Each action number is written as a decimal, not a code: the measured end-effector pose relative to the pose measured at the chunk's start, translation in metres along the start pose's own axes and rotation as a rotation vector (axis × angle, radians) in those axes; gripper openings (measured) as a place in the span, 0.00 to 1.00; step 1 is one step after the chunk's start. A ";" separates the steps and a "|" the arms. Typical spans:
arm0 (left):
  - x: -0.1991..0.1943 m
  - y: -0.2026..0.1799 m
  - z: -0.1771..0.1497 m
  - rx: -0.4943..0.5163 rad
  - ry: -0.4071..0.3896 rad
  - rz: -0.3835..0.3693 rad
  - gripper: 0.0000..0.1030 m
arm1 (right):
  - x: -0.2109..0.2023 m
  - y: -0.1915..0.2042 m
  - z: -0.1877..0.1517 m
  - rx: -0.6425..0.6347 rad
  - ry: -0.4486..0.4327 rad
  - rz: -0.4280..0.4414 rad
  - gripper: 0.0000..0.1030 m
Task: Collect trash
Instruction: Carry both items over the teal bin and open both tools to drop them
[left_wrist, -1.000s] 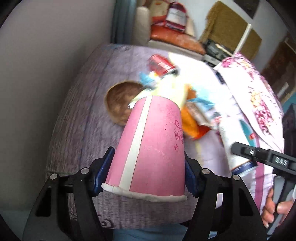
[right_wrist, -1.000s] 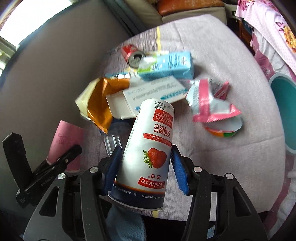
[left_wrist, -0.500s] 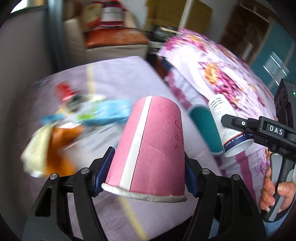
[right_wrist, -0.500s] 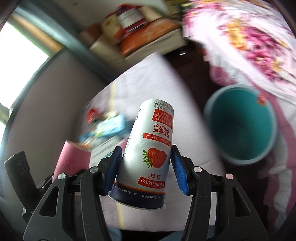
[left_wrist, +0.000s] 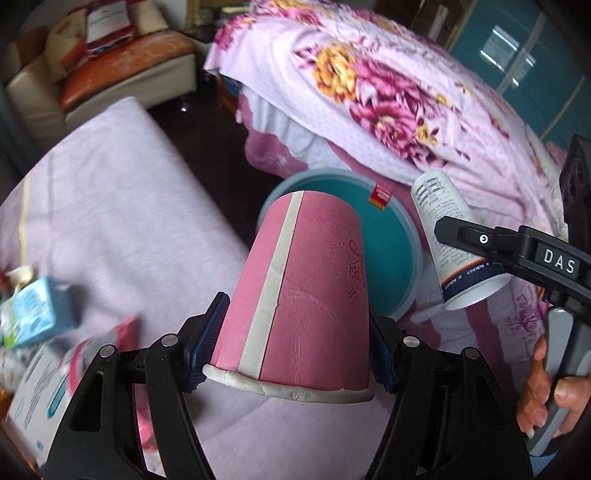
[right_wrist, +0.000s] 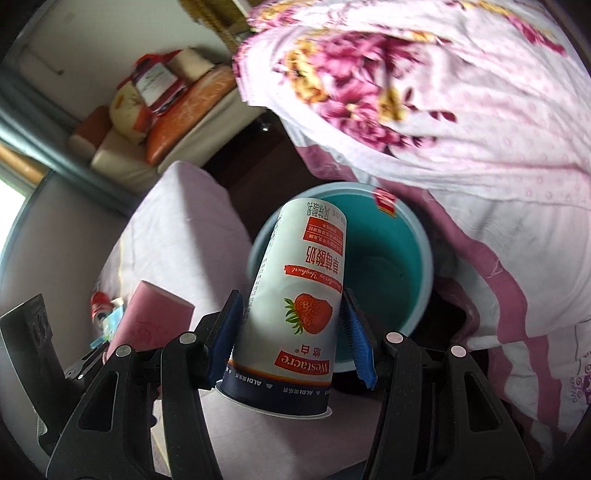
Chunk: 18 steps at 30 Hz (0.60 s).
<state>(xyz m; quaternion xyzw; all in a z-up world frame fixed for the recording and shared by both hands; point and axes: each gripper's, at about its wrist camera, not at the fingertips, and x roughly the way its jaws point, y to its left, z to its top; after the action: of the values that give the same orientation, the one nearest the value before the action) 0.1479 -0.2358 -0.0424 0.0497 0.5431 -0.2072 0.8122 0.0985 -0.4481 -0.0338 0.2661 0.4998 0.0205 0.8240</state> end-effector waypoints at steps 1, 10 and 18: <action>0.007 -0.004 0.003 0.007 0.010 0.002 0.67 | 0.003 -0.006 0.002 0.008 0.003 -0.006 0.50; 0.045 -0.017 0.014 0.037 0.072 0.018 0.70 | 0.024 -0.034 0.011 0.058 0.042 -0.033 0.50; 0.050 -0.013 0.015 0.022 0.078 0.030 0.81 | 0.036 -0.034 0.014 0.049 0.063 -0.051 0.50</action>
<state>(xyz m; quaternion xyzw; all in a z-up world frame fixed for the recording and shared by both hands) 0.1721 -0.2661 -0.0795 0.0750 0.5711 -0.1989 0.7929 0.1200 -0.4723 -0.0743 0.2724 0.5323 -0.0044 0.8015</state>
